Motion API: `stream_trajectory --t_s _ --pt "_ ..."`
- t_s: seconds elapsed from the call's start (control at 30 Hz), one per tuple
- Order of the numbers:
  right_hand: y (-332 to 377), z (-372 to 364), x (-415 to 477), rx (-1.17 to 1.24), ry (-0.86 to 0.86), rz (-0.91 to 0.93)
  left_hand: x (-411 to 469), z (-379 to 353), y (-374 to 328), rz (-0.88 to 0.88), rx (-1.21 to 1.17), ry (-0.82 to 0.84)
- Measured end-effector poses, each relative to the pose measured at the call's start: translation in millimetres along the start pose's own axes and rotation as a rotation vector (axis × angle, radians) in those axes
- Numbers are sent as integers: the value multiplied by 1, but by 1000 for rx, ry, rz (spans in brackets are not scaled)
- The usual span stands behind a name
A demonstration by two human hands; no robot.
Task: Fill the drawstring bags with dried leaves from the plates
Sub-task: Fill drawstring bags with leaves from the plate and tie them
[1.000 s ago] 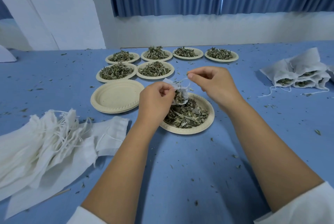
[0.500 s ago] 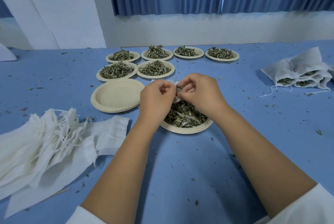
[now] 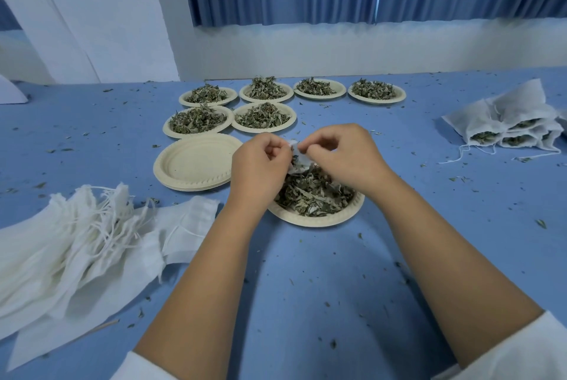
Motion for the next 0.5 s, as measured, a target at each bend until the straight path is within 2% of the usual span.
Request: stream_trajectory --t_s 0.1,0.27,0.5 --pt "-7 13 2 8 -114 -36 0 -2 1 -4 42 38" --pt "-19 -8 -1 -51 67 -102 -1 -7 -1 -39 90 89" --pt "-18 -17 -3 49 177 -125 -2 -11 -2 -63 125 138"
Point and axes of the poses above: each hand's wrist, its own x-axis towards the middle knuckle, its own z-axis out of the back of the hand, y = z × x, the point moved 8 cm from there along x, towards the middle knuckle, and after that the axes turned 11 degrees about z, right-handed, at the moved point
